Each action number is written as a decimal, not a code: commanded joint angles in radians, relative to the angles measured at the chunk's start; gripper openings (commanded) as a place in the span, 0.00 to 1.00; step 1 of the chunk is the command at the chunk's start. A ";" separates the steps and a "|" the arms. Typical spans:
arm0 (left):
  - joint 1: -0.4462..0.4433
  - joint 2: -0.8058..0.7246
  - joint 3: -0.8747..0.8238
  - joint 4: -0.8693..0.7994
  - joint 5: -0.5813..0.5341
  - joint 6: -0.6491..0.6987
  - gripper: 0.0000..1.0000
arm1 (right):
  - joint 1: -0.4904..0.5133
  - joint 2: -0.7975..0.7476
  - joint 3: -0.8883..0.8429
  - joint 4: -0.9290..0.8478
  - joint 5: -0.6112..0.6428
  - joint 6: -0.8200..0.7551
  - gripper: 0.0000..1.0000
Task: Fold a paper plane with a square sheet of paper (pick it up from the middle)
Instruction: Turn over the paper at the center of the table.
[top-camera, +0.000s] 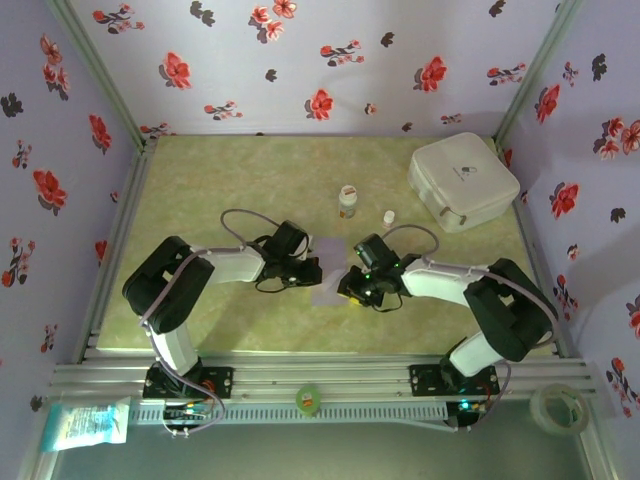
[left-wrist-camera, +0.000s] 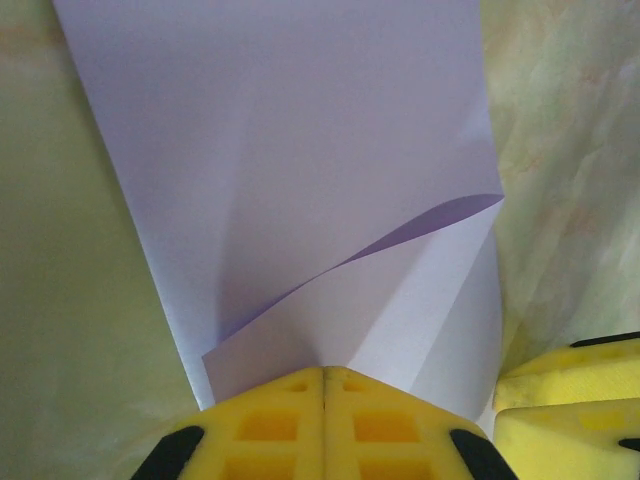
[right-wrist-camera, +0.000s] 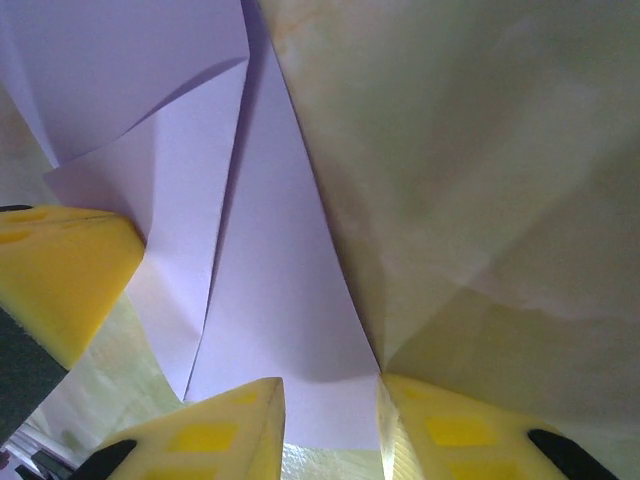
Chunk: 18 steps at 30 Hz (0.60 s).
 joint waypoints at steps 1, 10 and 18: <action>0.007 0.025 -0.029 -0.021 -0.016 -0.013 0.03 | 0.012 0.030 0.026 0.001 -0.008 -0.009 0.30; 0.007 0.022 -0.038 -0.015 -0.016 -0.015 0.03 | -0.002 0.042 0.077 0.056 -0.016 -0.058 0.40; 0.007 0.028 -0.034 -0.006 -0.010 -0.020 0.02 | -0.063 0.073 0.093 0.117 -0.045 -0.078 0.43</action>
